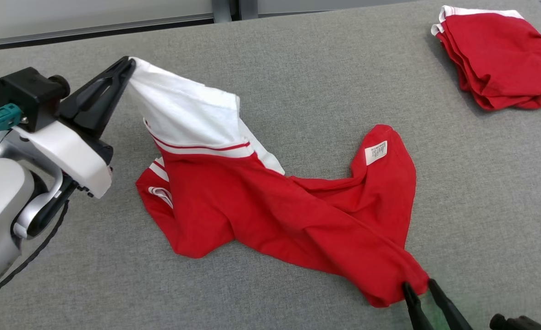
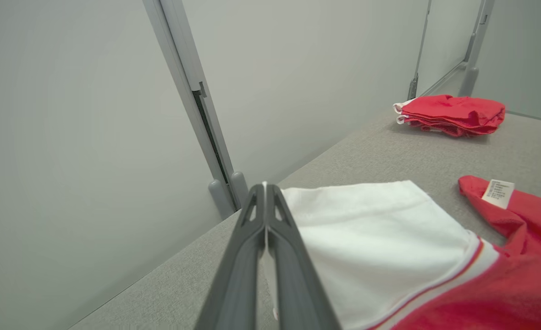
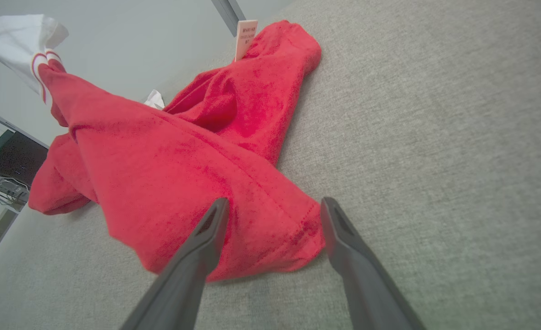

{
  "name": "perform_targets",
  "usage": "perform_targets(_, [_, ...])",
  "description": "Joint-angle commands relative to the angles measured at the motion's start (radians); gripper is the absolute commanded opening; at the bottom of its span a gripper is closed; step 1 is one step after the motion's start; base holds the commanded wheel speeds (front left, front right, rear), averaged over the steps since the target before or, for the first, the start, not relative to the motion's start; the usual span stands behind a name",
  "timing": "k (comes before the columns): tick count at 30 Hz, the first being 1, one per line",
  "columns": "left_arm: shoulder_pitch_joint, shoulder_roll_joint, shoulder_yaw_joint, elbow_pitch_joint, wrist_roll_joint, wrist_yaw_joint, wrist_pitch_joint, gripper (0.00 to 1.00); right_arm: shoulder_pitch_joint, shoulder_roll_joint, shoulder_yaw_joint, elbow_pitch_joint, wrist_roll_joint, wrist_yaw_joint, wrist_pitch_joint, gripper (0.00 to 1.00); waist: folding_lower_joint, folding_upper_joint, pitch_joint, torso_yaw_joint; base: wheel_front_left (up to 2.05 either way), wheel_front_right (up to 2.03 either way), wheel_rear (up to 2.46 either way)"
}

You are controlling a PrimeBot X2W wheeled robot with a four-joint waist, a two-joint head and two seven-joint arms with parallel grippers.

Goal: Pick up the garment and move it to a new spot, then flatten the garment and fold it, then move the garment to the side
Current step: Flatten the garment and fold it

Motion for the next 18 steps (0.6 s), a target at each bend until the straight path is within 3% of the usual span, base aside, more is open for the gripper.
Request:
perform_targets(1, [0.01, 0.009, 0.007, -0.005, -0.002, 0.006, -0.003, 0.0, 0.014, -0.002, 0.006, 0.007, 0.018, -0.001, 0.0, 1.0, 0.0, 0.0, 0.001, 0.0, 0.0, 0.0, 0.0])
perform_targets(15, [0.031, 0.039, 0.002, -0.026, 0.002, 0.032, 0.001, 0.0, -0.018, -0.003, 0.016, 0.037, 0.197, -0.001, 0.0, 1.0, 0.0, 0.0, 0.008, -0.004, 0.0, 0.0, 0.0])
perform_targets(18, [0.028, 0.04, 0.001, -0.028, 0.004, 0.034, 0.003, 0.0, -0.033, -0.001, 0.037, 0.061, 0.207, -0.001, 0.001, 0.79, 0.0, 0.0, 0.01, 0.001, 0.0, 0.0, 0.0])
